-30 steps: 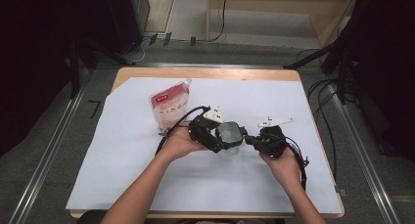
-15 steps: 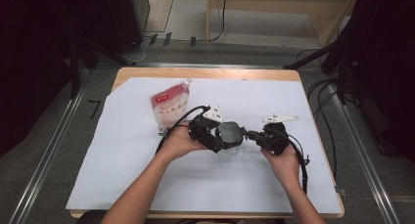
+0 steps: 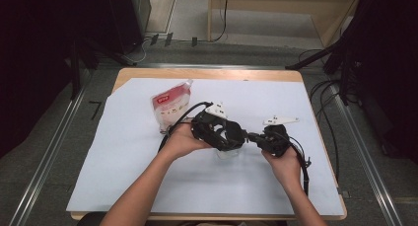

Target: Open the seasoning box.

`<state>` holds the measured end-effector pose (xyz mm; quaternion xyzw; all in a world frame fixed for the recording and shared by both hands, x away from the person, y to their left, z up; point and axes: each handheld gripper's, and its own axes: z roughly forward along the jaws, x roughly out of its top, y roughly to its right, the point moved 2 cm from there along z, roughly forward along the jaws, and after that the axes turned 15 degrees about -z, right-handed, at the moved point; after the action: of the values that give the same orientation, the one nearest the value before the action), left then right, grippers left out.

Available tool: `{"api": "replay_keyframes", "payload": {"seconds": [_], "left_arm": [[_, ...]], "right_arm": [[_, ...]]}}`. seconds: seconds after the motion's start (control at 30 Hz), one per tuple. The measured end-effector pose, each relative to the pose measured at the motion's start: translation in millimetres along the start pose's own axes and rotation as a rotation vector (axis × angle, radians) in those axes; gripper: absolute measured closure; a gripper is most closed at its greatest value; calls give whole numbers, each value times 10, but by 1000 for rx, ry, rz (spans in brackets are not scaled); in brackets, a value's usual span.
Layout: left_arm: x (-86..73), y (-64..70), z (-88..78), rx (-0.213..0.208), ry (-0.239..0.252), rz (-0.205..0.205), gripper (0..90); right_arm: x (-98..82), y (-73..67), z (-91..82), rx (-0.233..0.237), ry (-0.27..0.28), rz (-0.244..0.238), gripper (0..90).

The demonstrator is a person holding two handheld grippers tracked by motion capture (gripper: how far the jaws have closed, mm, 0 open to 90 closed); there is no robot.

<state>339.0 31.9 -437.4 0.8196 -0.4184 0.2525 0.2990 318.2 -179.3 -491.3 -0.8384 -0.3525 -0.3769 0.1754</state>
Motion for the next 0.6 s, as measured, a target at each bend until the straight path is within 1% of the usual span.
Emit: {"api": "replay_keyframes", "payload": {"seconds": [0.07, 0.1, 0.13, 0.17, 0.23, 0.27, 0.3, 0.33, 0.37, 0.43, 0.47, 0.53, 0.57, 0.6], "left_arm": [[23, 15, -1, 1, 4, -6, 195], [37, 20, -5, -8, 5, -11, 199], [50, 29, -15, -34, 14, -17, 225], [63, 41, -34, -74, 23, -20, 373], [96, 70, -34, -53, 31, -16, 376], [116, 82, -33, -54, 20, -10, 376], [131, 98, -33, -38, 13, -2, 376], [138, 106, -31, -41, 11, -3, 384], [144, 123, -29, -36, 9, -6, 390], [151, 154, -22, -33, 3, 12, 425], [152, 172, -11, -30, 7, 11, 450], [162, 197, 16, -34, -2, 20, 472], [168, 209, 39, -26, -6, 25, 481], [173, 218, 59, -28, -8, 21, 507]], "right_arm": [[1, -2, 0, -4, 0, -1, 900], [0, -2, -1, 0, -1, 0, 900], [0, -2, -3, 2, -2, 2, 900], [2, -8, -6, 2, 3, 3, 900], [6, -11, -5, 4, 8, 2, 900], [8, -15, -6, 1, 10, -6, 900], [10, -25, -7, -7, 9, -5, 900], [9, -22, -6, -7, 11, -7, 900], [7, -23, -8, -4, 10, -2, 900], [7, -26, -8, -6, 12, 0, 900], [8, -29, -7, -8, 13, -5, 900], [9, -34, -6, -3, 13, -1, 900], [10, -33, -1, 0, 16, -5, 900], [15, -52, 4, -3, 15, -8, 900]]}}
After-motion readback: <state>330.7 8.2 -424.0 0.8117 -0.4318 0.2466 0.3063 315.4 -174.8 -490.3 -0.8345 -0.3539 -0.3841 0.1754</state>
